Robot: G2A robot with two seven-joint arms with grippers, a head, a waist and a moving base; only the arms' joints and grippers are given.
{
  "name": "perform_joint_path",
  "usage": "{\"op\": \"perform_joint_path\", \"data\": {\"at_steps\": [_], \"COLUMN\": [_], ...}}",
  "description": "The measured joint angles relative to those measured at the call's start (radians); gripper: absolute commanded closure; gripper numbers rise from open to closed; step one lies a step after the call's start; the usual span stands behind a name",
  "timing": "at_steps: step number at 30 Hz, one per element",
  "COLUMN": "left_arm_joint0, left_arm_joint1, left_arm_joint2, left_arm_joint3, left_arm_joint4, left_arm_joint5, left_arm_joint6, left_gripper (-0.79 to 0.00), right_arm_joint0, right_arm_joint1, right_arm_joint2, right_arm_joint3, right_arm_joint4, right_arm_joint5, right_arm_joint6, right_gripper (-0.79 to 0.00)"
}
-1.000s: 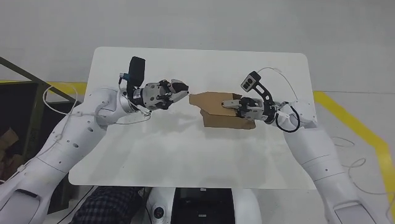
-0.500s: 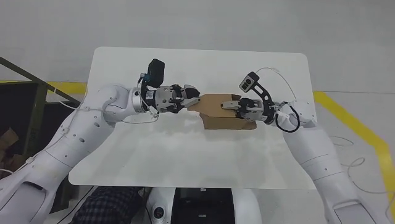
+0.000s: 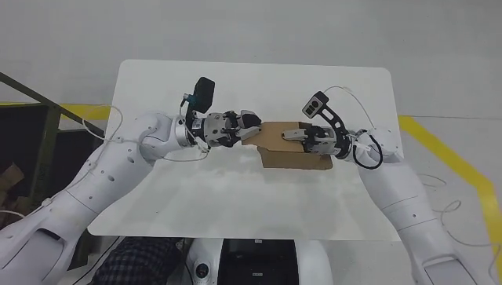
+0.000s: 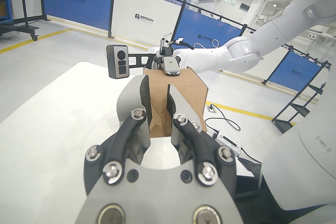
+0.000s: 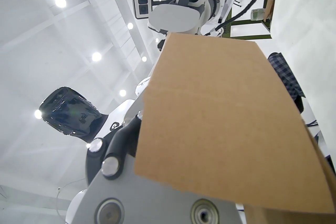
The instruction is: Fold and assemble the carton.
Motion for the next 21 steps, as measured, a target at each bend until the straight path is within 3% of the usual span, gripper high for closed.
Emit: {"op": "perform_joint_path", "data": {"at_steps": [12, 21], "left_arm_joint0": [0.005, -0.011], "left_arm_joint1": [0.008, -0.008], "left_arm_joint2": [-0.012, 0.028], "left_arm_joint3": [0.023, 0.028], "left_arm_joint4": [0.036, 0.006], "left_arm_joint5": [0.0, 0.0], "left_arm_joint6": [0.02, 0.03], "left_gripper": [-0.169, -0.172], "right_arm_joint0": [-0.004, -0.003], "right_arm_joint1": [0.001, -0.001], "right_arm_joint2": [0.004, 0.001], "right_arm_joint3": [-0.004, -0.008], "right_arm_joint4": [-0.002, 0.009], "right_arm_joint5": [0.002, 0.007], "right_arm_joint6": [0.002, 0.01], "right_gripper": [0.0, 0.0]}}
